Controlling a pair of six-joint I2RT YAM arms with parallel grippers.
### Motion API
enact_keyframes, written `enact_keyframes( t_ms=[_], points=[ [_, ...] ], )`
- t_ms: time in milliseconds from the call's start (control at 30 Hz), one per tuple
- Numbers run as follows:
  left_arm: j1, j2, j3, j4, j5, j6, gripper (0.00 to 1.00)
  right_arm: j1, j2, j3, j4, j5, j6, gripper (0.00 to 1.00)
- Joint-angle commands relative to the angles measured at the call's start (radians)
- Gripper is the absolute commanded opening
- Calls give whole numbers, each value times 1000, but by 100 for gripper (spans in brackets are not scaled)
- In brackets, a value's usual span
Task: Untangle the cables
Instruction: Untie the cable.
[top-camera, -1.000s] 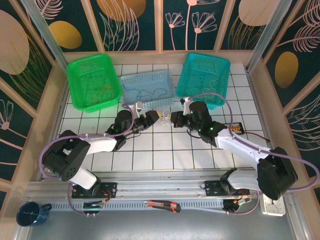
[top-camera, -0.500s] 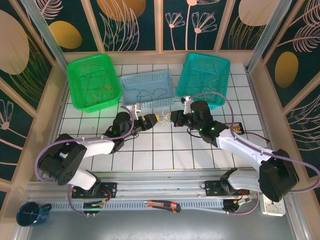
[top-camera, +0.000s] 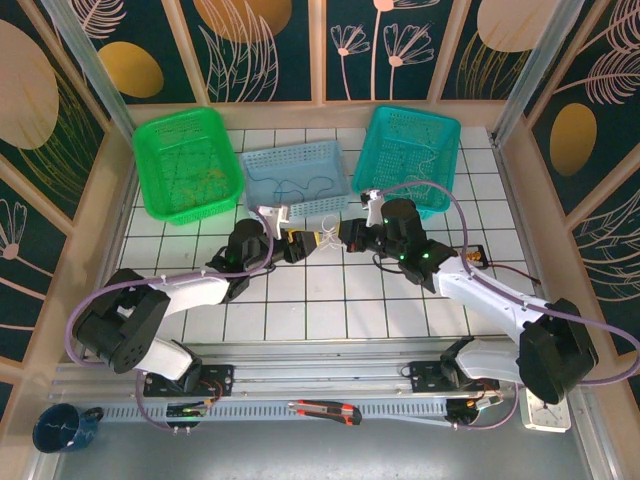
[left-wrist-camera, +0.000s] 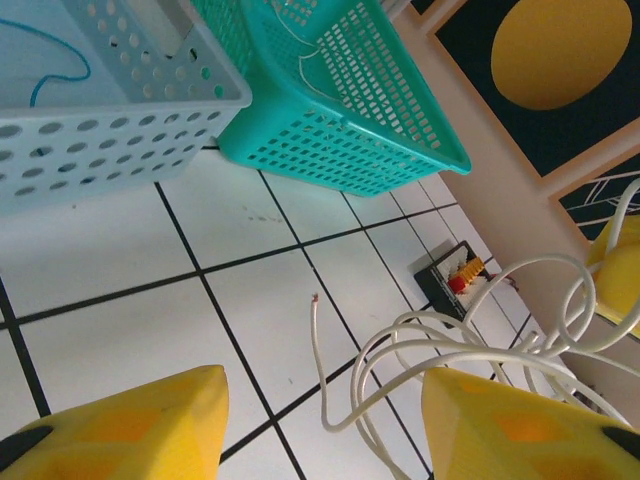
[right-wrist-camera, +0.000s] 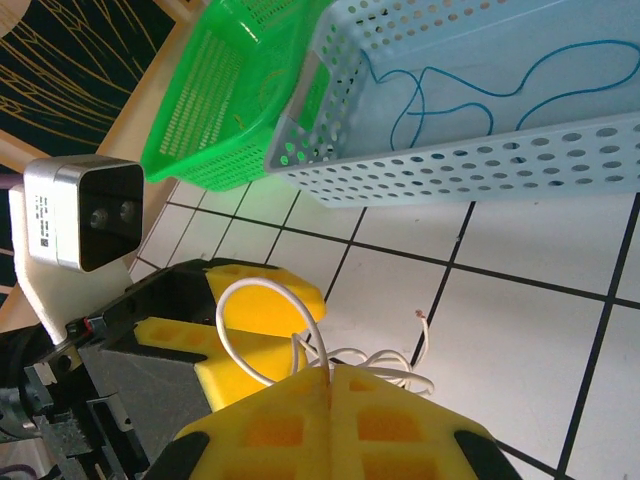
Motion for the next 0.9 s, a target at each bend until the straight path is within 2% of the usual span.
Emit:
enact_keyframes(
  t_ms=[0,433,600,867],
  points=[
    [-5,-6,33,-11,29,66,53,-3,-22,39,6,-19,7,0],
    [-5,26,48,43,116,91,50,7,-17,43,6,-24,9,0],
    [-5,31,40,80,144,85,39,6,-17,40,8,-18,7,0],
    [-5,26,29,100,140,68,4,4,-17,25,10,8,3,0]
  ],
)
